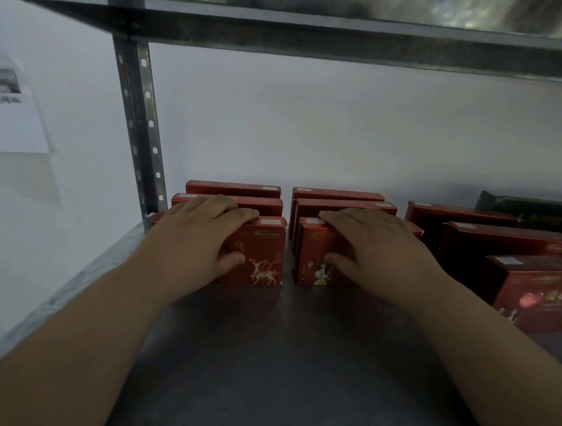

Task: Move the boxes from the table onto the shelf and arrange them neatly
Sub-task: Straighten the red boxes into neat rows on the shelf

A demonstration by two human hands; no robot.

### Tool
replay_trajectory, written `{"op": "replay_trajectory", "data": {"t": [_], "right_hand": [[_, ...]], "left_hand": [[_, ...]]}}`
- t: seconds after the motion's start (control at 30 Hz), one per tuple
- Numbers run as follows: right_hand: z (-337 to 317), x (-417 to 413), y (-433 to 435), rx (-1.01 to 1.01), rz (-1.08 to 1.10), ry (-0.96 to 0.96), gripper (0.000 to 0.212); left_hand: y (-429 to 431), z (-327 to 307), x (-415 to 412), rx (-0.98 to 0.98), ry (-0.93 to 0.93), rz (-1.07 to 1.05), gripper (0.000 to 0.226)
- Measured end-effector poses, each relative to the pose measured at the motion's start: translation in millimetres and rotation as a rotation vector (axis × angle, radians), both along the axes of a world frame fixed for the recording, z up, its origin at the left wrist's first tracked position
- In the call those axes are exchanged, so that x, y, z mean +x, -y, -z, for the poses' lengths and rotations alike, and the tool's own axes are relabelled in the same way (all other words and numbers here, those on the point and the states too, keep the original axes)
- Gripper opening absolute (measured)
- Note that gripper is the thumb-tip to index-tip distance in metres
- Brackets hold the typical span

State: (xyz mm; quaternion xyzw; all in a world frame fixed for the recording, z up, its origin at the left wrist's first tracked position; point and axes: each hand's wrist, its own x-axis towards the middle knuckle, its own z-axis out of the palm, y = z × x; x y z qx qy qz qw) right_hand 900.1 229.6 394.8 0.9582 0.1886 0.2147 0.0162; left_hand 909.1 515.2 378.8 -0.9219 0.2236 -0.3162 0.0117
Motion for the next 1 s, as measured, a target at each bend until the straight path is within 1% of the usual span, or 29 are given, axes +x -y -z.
{"op": "replay_trajectory", "data": {"t": [0.77, 0.9, 1.0], "right_hand": [[-2, -1, 2, -0.004, 0.013, -0.013, 0.072], [-1, 0, 3, 0.001, 0.011, -0.013, 0.072], [0, -2, 4, 0.006, -0.013, -0.007, 0.071]], "left_hand": [[-1, 4, 3, 0.043, 0.02, -0.001, 0.07], [1, 1, 0, 0.022, 0.028, 0.017, 0.063], [7, -5, -7, -0.027, 0.126, 0.088, 0.053]]}}
